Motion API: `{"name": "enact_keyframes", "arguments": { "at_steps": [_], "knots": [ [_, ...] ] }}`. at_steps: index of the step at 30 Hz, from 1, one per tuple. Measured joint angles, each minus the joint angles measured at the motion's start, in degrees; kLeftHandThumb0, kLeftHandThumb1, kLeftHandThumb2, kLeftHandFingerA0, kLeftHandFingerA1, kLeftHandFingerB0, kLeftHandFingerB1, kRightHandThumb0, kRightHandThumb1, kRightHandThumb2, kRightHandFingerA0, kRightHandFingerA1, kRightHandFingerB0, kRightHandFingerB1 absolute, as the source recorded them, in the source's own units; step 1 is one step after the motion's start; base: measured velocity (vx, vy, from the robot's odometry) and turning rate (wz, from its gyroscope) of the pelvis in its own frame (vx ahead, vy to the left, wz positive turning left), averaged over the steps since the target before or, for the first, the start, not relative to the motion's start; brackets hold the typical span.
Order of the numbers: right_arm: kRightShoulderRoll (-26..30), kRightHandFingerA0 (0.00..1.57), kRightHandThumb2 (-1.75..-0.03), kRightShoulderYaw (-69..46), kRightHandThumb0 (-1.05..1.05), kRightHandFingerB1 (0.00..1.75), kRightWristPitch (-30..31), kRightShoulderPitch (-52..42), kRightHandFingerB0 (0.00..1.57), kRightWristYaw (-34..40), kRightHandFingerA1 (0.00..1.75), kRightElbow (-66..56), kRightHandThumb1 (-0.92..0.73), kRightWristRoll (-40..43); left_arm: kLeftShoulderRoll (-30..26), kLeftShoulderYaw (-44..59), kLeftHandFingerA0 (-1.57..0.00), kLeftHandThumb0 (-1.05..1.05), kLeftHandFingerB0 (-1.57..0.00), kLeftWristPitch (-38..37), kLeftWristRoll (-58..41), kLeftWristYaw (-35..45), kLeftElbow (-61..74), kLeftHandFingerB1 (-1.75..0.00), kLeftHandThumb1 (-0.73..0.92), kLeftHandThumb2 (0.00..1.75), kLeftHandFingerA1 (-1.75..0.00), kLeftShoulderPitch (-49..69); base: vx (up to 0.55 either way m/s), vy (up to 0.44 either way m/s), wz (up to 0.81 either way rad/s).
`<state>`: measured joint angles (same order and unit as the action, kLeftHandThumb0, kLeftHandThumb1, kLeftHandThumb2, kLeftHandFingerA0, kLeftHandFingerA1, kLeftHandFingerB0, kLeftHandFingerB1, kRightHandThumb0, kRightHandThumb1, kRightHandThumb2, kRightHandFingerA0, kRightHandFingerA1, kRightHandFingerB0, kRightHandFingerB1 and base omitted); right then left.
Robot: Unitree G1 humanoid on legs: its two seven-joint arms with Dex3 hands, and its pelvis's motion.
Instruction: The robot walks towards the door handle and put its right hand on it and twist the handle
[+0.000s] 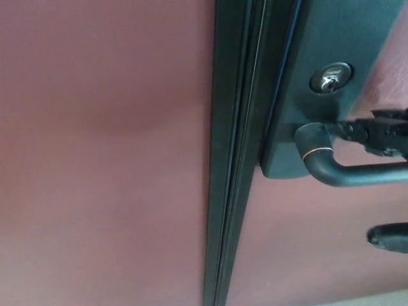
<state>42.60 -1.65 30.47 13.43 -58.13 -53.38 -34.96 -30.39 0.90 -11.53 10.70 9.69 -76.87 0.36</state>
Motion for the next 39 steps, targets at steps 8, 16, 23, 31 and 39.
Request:
{"name": "enact_keyframes", "arguments": {
  "at_steps": [8,16,23,31,39],
  "knots": [
    [-1.5,0.0,-0.9,6.0,-0.78,0.12,-2.6,1.3,0.0,5.5,0.11,6.8,-0.56,-3.1,0.1,0.0,-0.77,-0.28,-0.62,0.1,0.0,0.2,-0.2,-0.62,0.52,0.54,-0.66,1.3,0.0,0.0,0.0],
    [-2.5,0.0,-0.9,8.1,-0.78,0.11,-4.2,1.6,0.0,9.1,0.1,10.6,-0.56,-4.7,0.1,0.0,-0.77,-0.28,-0.62,0.0,0.0,0.5,-0.2,-0.62,0.52,0.55,-0.66,1.8,0.0,0.0,0.0],
    [-1.5,0.0,-0.9,5.7,-0.78,0.11,-4.4,1.5,0.0,8.5,0.11,8.7,-0.55,-4.4,0.1,-0.1,-0.78,-0.28,-0.62,0.0,0.0,0.5,-0.2,-0.62,0.51,0.54,-0.67,1.7,0.0,0.0,0.01],
    [0.7,0.0,-0.9,-11.6,-0.81,0.08,-2.6,0.8,0.0,5.7,0.08,-0.3,-0.56,-0.3,0.1,-0.1,-0.78,-0.28,-0.63,-0.1,0.0,0.5,-0.1,-0.62,0.51,0.54,-0.67,1.3,0.0,0.0,0.0],
    [1.8,0.0,-0.91,-29.0,-0.89,0.0,-2.4,0.7,0.0,2.3,0.01,-2.1,-0.59,5.2,0.1,-0.1,-0.78,-0.27,-0.62,-0.1,0.0,0.5,-0.1,-0.61,0.51,0.54,-0.66,0.4,0.0,0.0,0.0]
  ]
}}
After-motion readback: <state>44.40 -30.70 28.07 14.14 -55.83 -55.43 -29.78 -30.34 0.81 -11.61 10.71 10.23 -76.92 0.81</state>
